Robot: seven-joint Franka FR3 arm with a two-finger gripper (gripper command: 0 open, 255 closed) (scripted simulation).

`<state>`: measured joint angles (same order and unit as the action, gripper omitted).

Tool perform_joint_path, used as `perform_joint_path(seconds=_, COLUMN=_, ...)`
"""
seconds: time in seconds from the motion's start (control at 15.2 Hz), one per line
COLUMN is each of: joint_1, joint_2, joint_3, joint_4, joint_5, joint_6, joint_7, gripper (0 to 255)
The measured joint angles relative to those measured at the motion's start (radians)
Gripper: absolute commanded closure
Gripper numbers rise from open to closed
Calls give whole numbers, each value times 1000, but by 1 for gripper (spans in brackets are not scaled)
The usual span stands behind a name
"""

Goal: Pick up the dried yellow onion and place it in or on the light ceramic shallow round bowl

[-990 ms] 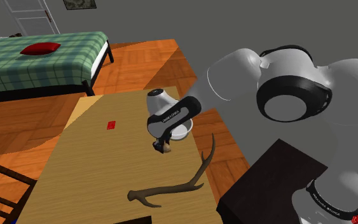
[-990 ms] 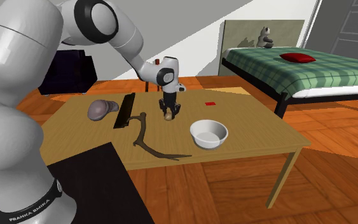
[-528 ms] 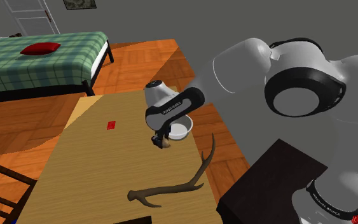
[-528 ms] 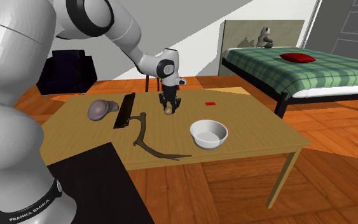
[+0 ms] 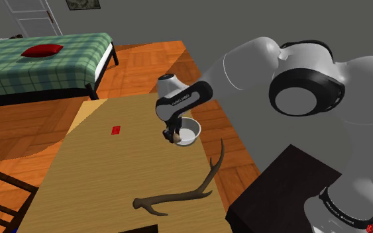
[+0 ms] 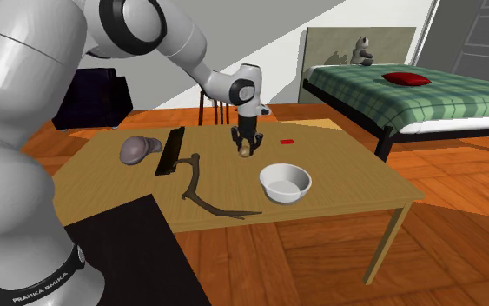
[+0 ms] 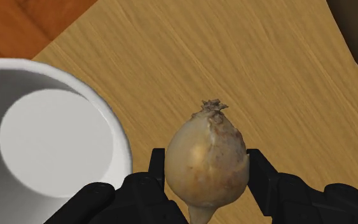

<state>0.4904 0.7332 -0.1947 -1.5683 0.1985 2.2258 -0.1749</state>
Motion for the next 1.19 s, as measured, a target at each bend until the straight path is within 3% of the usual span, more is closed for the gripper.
perform_joint_path(seconds=0.46, joint_1=-127, joint_2=109, joint_3=-12, joint_4=195, joint_5=8, joint_6=-90, joint_7=-111, gripper=255)
perform_joint_path(seconds=0.79, joint_1=-226, joint_2=239, joint_3=-15, joint_4=438, joint_5=12, joint_6=-203, joint_7=-173, gripper=255)
perform_joint_path(seconds=1.19, joint_1=-248, joint_2=298, joint_3=-12, joint_4=480, joint_5=17, joint_6=-188, joint_7=-190, gripper=255)
